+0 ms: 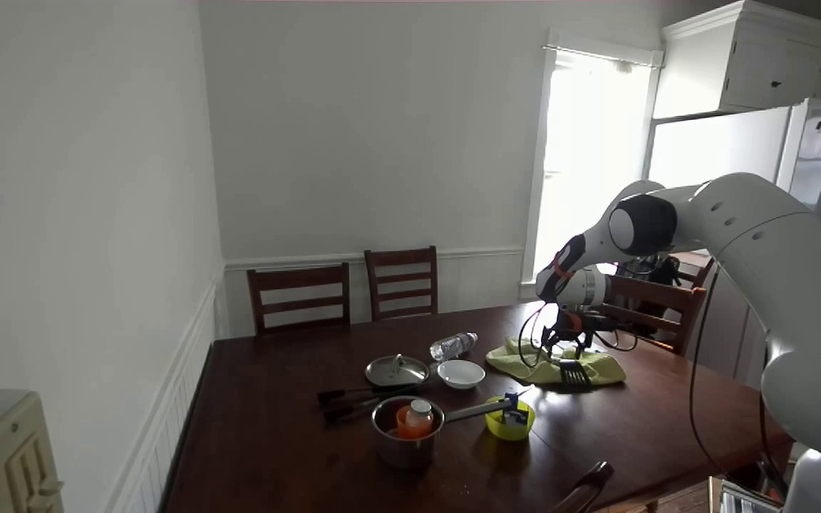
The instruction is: Put the spatula in the white bowl
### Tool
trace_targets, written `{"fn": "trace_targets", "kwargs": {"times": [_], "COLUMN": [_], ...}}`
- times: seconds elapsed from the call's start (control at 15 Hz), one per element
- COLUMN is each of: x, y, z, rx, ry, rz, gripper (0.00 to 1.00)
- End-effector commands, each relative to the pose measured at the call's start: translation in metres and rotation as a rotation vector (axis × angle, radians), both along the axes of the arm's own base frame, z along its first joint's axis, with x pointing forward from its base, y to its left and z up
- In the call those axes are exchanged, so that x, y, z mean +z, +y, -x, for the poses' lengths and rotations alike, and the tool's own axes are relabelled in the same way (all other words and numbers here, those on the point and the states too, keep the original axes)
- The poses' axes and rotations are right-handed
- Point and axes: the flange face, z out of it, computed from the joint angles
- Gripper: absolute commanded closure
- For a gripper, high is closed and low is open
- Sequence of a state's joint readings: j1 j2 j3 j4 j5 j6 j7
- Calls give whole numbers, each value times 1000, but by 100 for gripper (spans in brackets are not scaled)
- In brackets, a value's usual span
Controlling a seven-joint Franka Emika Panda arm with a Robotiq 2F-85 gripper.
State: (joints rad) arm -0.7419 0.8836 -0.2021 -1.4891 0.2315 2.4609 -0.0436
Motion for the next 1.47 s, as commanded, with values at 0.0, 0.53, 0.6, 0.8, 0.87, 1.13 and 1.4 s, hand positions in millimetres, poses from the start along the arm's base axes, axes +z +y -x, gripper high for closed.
{"fn": "trace_targets", "kwargs": {"times": [0.0,0.53,0.6,0.8,0.87,1.13,1.4], "x": [-17,-8,-3,21,33,82,129], "y": [-8,-6,-6,-6,-3,28,93], "z": [-15,-7,-4,9,12,12,-6], "rx": [26,36,46,109,154,369,579], "ry": [-52,-26,-20,-37,-55,-117,-185], "rz": [-6,-31,-37,-52,-58,-51,-23], "gripper": [23,88,96,96,96,96,96]}}
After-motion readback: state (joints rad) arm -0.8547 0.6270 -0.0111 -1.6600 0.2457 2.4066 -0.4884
